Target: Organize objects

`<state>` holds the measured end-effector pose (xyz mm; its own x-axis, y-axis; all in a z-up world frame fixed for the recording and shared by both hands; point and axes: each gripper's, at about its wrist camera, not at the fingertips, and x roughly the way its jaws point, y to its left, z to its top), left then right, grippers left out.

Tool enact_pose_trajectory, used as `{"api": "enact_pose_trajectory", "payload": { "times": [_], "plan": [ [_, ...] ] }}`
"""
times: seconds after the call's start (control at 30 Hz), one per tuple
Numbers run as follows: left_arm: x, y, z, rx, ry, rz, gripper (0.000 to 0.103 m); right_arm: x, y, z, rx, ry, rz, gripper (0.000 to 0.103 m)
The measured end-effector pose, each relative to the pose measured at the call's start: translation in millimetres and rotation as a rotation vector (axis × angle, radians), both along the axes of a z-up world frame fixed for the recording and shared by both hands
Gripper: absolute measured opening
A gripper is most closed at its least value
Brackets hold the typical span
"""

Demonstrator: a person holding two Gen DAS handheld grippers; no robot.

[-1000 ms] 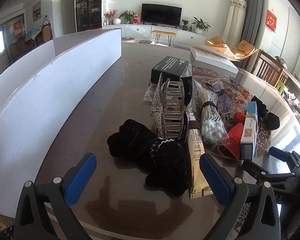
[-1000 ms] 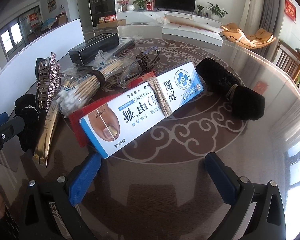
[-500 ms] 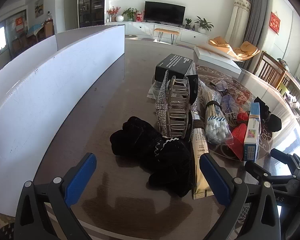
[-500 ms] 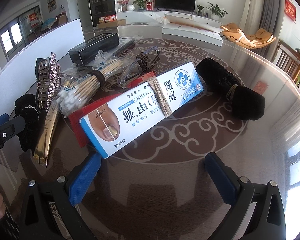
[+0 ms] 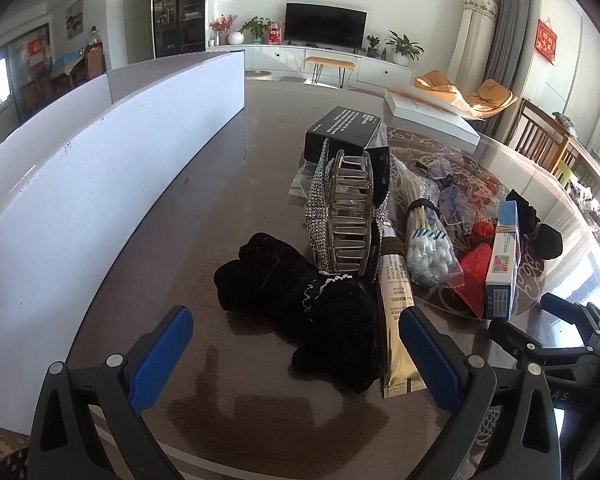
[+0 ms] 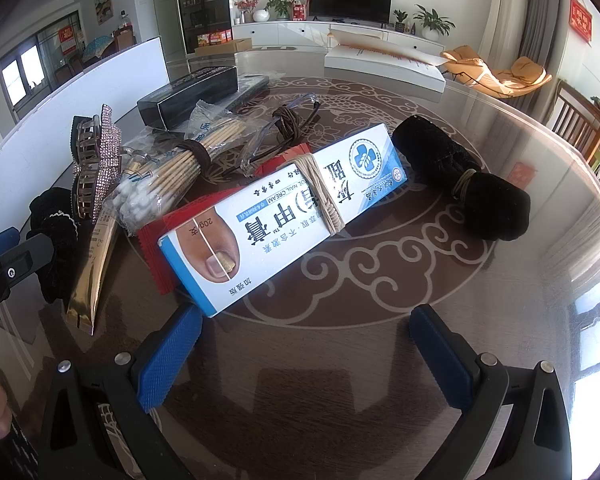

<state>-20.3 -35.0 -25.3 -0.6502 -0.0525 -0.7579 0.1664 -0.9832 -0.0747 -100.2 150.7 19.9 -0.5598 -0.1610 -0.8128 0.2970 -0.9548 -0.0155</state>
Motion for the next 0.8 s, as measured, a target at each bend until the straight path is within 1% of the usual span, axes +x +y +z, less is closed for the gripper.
{"api": "enact_pose_trajectory", "payload": {
  "times": [0.8],
  "plan": [
    [-2.0,-0.3,-2.4,0.003,-0.004,0.001,0.103,0.2,0.0,0.1,0.0,0.0,0.0,0.103]
  ]
}}
